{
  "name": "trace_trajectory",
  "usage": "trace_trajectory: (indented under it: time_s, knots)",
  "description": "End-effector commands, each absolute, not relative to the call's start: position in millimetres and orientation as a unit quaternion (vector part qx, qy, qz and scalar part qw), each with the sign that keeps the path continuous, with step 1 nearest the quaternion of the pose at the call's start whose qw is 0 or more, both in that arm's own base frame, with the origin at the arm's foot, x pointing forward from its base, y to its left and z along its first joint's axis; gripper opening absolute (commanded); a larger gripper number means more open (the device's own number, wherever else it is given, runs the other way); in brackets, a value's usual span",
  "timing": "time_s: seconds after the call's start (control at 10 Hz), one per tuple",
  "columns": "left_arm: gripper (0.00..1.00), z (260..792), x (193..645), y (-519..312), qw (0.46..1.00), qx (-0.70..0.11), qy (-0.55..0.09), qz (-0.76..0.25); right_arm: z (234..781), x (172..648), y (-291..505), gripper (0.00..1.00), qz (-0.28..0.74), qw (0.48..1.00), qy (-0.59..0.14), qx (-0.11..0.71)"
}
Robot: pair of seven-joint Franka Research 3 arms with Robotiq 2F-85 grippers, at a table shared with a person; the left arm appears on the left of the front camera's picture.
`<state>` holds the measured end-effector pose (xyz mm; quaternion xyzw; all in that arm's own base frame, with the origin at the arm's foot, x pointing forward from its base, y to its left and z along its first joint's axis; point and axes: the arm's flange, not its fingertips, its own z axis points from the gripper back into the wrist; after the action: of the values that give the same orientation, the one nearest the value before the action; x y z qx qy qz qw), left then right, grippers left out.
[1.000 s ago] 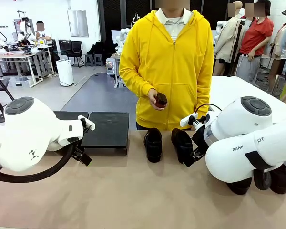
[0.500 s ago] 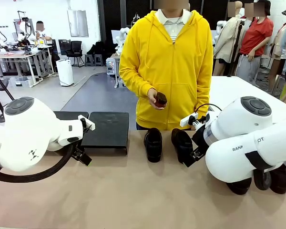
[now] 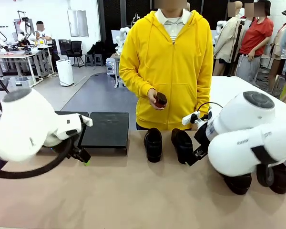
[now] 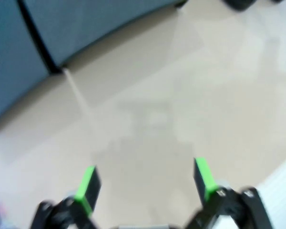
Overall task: Organize the shoes by placing them on the stand.
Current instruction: Pick up one Shoe and place it in the middle of the table.
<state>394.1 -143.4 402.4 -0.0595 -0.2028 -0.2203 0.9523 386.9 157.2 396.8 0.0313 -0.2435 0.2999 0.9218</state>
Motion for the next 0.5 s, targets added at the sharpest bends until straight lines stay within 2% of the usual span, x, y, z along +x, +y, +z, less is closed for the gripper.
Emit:
trace_trajectory:
  time_s: [0.0,0.2,0.4]
  knots:
    - [1.0,490,364,-109,0.965,-0.108,-0.194,-0.139,482,367,108,1.0,0.26,0.936,-0.225,0.075]
    - [1.0,558,320,-62,0.949,-0.182,-0.217,-0.137,547,326,64,1.0,0.228,0.941,-0.237,0.085]
    - [1.0,596,273,-19,0.941,-0.201,-0.257,-0.088,595,276,18,1.0,0.175,0.947,-0.243,0.121]
